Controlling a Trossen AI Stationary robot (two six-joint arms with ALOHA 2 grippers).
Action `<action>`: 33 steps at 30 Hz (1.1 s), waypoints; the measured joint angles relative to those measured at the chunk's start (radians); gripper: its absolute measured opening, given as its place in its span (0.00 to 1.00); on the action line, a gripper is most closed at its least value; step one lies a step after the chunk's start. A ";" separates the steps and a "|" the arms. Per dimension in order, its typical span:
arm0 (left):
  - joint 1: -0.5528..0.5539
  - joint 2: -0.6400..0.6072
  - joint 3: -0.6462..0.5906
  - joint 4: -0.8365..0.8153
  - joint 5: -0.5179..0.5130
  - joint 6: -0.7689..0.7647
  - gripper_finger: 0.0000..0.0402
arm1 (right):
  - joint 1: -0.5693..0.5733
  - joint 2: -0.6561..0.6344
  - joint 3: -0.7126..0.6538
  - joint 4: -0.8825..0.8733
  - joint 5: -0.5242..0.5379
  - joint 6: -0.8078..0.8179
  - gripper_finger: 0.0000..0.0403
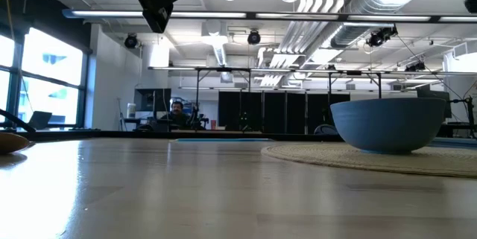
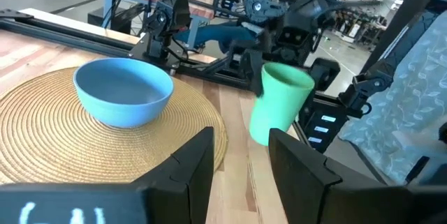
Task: Pick & Place Utensil
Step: Put the green cup at the top right of the brown table mat
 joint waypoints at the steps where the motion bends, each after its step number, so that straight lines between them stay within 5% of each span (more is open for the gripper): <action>1: 0.000 0.000 0.000 0.000 0.000 0.000 0.34 | -0.006 -0.014 0.000 -0.004 0.015 -0.003 0.89; 8: 0.000 0.000 0.000 -0.003 0.001 0.000 0.34 | -0.090 -0.201 0.000 -0.098 0.188 -0.119 0.89; 17: 0.000 0.000 0.000 -0.004 0.016 0.000 0.34 | -0.345 -0.534 0.000 -0.361 0.281 -0.249 0.88; 28: 0.000 0.000 0.000 -0.019 0.023 0.000 0.34 | -0.674 -0.685 0.000 -1.054 0.264 0.230 0.88; 33: 0.000 0.000 0.000 -0.026 0.023 0.000 0.34 | -0.778 -0.677 0.000 -1.172 0.207 0.344 0.88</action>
